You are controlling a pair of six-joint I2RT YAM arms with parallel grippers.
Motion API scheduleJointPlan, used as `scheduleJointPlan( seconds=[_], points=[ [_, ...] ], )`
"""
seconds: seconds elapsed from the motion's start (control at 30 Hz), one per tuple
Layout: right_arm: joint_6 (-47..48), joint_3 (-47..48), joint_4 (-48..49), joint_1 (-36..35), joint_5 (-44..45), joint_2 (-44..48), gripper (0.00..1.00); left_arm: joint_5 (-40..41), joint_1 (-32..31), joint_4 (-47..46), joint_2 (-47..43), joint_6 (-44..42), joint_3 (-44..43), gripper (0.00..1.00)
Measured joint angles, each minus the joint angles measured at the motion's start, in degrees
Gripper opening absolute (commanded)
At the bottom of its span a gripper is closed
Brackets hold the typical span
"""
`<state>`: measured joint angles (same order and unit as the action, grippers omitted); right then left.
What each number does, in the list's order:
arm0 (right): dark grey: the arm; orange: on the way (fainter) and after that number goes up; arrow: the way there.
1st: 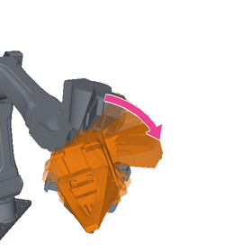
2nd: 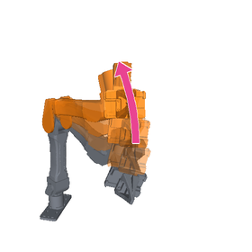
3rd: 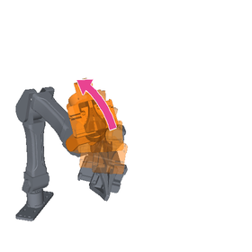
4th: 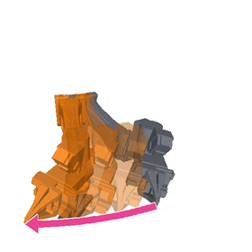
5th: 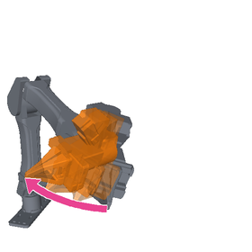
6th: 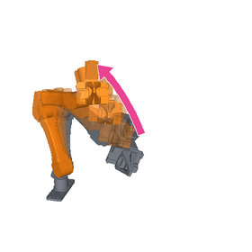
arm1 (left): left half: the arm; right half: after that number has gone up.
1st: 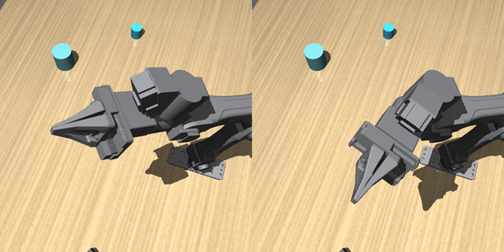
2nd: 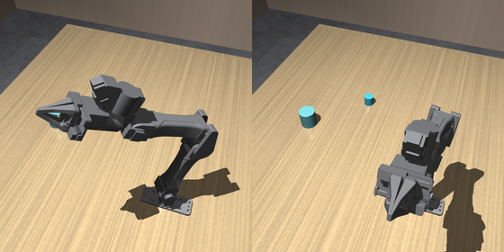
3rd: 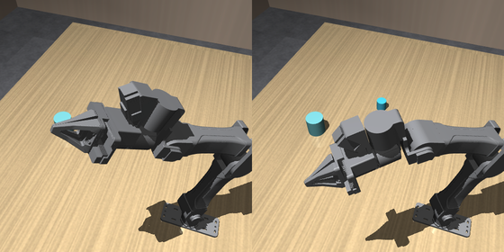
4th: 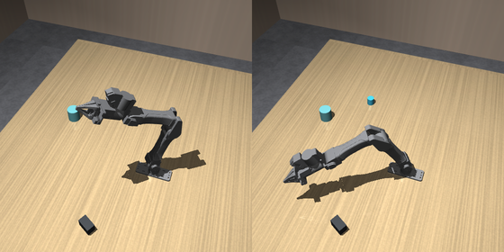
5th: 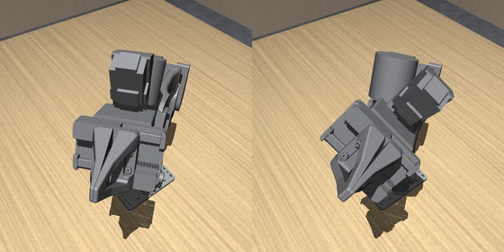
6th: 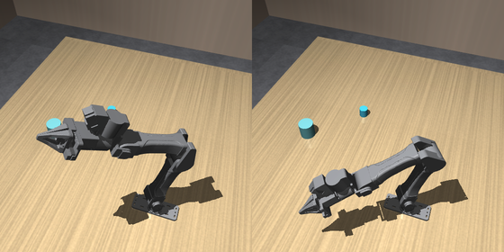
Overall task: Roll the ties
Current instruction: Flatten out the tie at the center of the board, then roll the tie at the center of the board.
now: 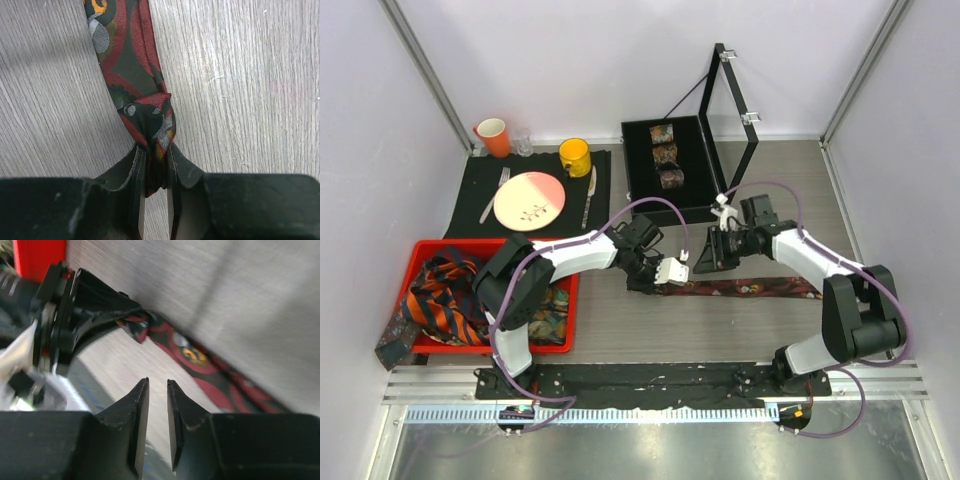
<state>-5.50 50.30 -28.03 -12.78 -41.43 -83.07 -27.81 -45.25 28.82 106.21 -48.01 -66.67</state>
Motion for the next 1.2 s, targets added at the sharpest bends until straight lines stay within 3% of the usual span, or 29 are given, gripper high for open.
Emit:
scheduleJointPlan(
  seconds=[0.2, 0.5, 0.83, 1.2],
  points=[
    [-13.97, -4.35, 9.77, -5.97, -0.13, -3.76, 0.32, 0.24, -0.09, -0.20, -0.17, 0.22, 0.20, 0.20],
    [-14.21, -1.97, 12.76, -7.17, 5.77, -8.61, 0.26, 0.35, -0.11, -0.48, -0.39, 0.26, 0.52, 0.21],
    [-13.57, -0.81, 13.33, -9.53, 6.64, -15.98, 0.13, 0.61, -0.42, -0.70, -0.42, 1.20, 0.57, 0.21],
    [-7.91, 1.97, 7.85, -9.99, 7.85, -13.07, 0.28, 1.22, -0.52, -0.92, -0.44, 2.14, 0.59, 0.24]
  ],
)
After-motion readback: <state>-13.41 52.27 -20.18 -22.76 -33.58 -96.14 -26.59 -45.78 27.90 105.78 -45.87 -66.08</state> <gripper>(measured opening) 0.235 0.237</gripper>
